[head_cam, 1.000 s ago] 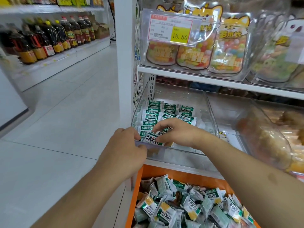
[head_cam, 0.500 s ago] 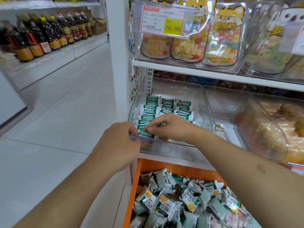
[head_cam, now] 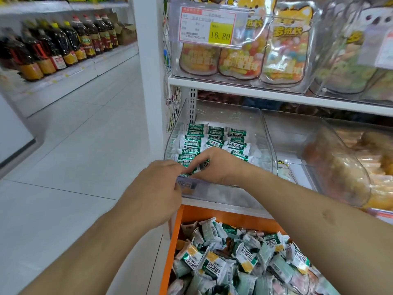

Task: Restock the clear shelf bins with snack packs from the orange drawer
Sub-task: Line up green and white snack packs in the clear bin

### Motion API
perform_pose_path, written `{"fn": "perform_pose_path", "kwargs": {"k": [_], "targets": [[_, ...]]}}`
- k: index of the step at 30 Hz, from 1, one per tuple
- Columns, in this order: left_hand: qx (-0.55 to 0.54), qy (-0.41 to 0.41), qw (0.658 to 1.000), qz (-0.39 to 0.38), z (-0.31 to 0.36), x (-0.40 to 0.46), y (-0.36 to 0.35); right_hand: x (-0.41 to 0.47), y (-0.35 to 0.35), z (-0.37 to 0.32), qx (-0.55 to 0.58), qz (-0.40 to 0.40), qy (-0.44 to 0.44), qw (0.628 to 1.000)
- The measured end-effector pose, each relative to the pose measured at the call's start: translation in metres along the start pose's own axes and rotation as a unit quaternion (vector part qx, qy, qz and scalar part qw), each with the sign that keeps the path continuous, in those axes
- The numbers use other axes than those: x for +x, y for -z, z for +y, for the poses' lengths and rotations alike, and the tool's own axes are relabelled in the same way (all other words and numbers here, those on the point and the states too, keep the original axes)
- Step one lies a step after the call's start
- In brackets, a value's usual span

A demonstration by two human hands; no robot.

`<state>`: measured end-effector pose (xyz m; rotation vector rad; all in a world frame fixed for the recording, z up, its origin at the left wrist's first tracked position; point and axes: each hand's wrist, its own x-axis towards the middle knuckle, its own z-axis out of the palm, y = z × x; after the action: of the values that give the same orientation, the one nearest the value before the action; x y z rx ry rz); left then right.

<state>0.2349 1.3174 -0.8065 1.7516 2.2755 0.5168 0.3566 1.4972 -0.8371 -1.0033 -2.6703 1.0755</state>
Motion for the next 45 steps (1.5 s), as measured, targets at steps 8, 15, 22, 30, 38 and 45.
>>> {"fn": "perform_pose_path", "kwargs": {"k": [8,15,22,30,38,45], "targets": [[0.039,-0.022,0.998,-0.044,-0.005,0.002,-0.006,-0.001,0.022,0.006,0.045,0.076,-0.022,0.996],[0.079,-0.020,0.996,-0.035,0.001,0.001,-0.009,0.009,0.018,0.000,-0.030,0.105,-0.028,0.994],[0.055,-0.016,0.998,-0.030,0.000,0.006,-0.017,0.016,0.007,0.002,-0.070,0.134,-0.032,0.988],[0.021,0.008,0.999,-0.032,0.005,0.009,-0.022,0.015,0.008,0.005,-0.047,0.114,-0.042,0.991],[0.030,0.018,0.999,-0.036,0.007,0.008,-0.025,0.013,0.013,0.009,0.002,0.142,-0.033,0.989],[0.056,0.020,0.998,-0.022,0.010,0.010,-0.029,0.009,0.005,0.009,-0.023,0.117,-0.013,0.993]]}}
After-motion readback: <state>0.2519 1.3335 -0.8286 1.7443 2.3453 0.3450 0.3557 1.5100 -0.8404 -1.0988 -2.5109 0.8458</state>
